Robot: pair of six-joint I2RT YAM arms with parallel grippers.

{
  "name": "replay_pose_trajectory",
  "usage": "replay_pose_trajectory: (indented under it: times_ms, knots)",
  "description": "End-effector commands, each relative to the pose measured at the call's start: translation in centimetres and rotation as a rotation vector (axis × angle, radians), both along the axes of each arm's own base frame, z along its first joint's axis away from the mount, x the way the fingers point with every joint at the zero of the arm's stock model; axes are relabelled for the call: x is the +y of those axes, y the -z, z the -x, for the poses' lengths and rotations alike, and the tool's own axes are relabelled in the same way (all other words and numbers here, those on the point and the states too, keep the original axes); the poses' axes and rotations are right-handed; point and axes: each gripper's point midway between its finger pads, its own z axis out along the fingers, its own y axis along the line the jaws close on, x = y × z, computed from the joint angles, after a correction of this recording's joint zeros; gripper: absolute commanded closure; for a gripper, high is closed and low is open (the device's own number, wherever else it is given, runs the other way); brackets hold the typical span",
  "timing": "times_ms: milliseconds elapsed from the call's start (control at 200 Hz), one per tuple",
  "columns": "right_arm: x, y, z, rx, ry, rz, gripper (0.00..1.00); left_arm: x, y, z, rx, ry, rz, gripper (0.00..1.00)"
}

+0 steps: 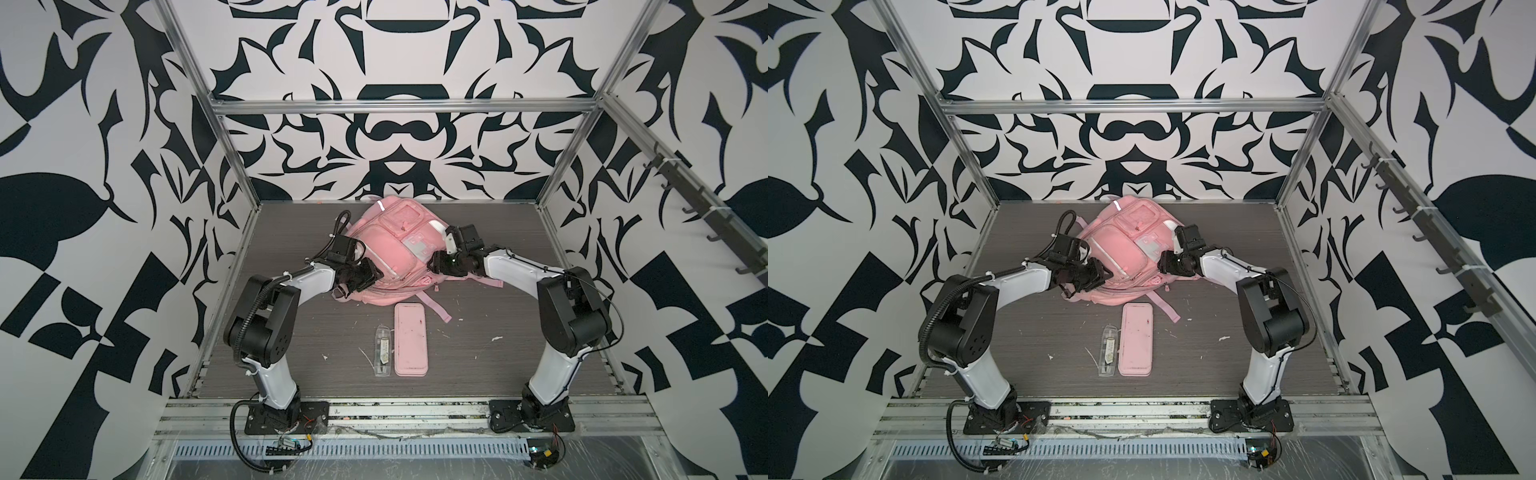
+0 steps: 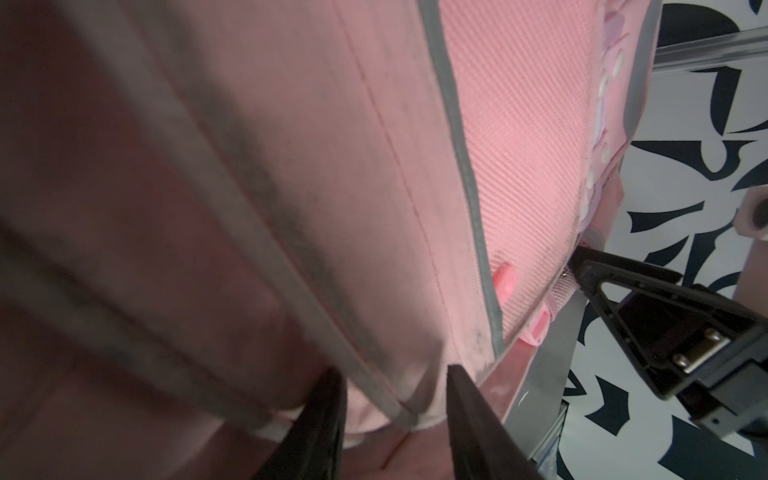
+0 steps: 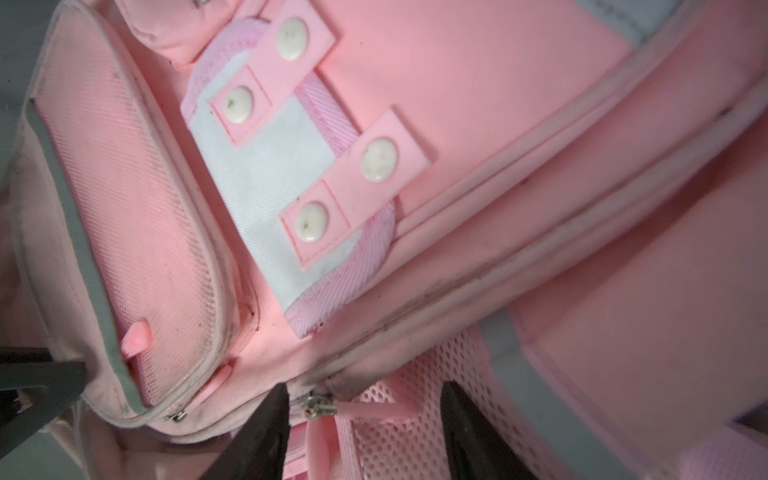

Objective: Pack the student bag

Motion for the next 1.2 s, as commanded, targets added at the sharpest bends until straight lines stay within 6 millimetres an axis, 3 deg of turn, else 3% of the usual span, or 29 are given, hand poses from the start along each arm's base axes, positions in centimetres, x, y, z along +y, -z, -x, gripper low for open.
replay_pose_trajectory:
  times_ms: [0, 140, 380, 590, 935, 1195]
  knots:
    - [0.0, 1.0, 0.4, 0.02, -0.014, -0.009, 0.39, 0.8, 1.6, 1.6, 0.075, -0.008, -0.033, 0.54]
    - [0.4, 2.0, 0.8, 0.04, -0.02, -0.034, 0.39, 0.8, 1.8, 1.7, 0.083, -0.011, -0.032, 0.48]
    - [1.1, 3.8, 1.6, 0.088, -0.03, -0.082, 0.4, 0.7, 2.0, 1.6, 0.087, -0.011, -0.026, 0.47]
    - [0.9, 2.7, 2.1, 0.062, -0.029, -0.099, 0.45, 0.6, 2.1, 1.5, 0.087, -0.013, -0.022, 0.48]
    - [0.8, -0.2, 4.0, 0.019, -0.064, -0.136, 0.64, 0.6, 2.4, 1.3, 0.092, -0.02, -0.022, 0.48]
    - [0.7, 0.7, 4.8, 0.034, -0.089, -0.125, 0.64, 0.5, 2.7, 1.3, 0.097, -0.02, -0.021, 0.48]
